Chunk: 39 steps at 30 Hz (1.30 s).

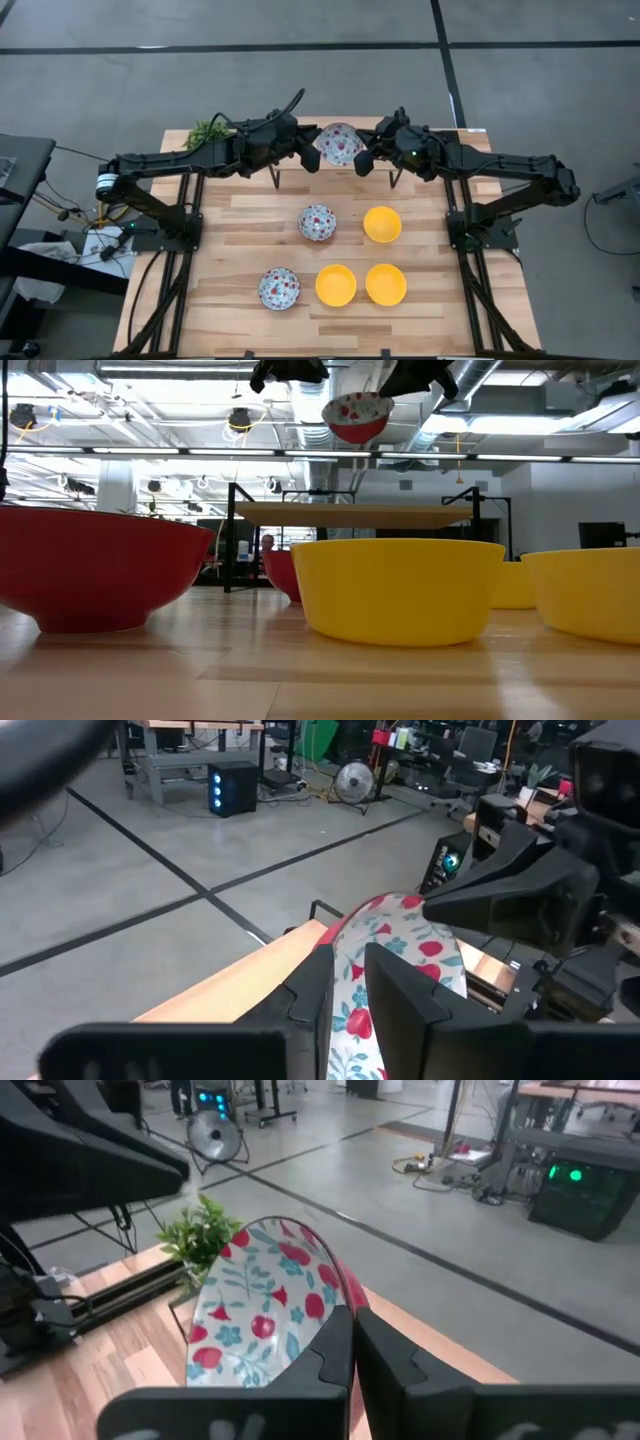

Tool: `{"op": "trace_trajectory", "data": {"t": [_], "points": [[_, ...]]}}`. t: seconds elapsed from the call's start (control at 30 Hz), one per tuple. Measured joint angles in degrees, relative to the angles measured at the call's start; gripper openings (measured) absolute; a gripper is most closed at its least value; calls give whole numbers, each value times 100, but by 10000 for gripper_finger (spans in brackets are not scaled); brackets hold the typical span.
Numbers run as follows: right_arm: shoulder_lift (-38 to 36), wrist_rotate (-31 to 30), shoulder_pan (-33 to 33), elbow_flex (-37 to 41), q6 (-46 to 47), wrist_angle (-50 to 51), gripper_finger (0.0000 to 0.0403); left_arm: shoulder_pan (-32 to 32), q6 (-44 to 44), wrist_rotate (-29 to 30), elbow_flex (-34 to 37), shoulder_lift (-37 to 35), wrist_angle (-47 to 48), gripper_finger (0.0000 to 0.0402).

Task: Pick & Place Mini bowls
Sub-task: Put the top left white bowl on the shelf

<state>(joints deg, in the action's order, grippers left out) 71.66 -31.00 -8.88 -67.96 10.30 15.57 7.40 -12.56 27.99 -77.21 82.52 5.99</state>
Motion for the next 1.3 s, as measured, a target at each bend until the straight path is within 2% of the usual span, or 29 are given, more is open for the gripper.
{"op": "trace_trajectory", "data": {"t": [0.33, 0.7, 1.3], "points": [[337, 159, -537, -14, 475, 570, 0, 0, 9, -40, 0, 0, -15, 61], [984, 1103, -1461, -12, 623, 648, 1, -35, 229, -162, -2, -113, 80, 61], [1010, 1156, -2062, -7, 522, 1408, 0, 63, 527, -149, 5, -337, 233, 61]]}}
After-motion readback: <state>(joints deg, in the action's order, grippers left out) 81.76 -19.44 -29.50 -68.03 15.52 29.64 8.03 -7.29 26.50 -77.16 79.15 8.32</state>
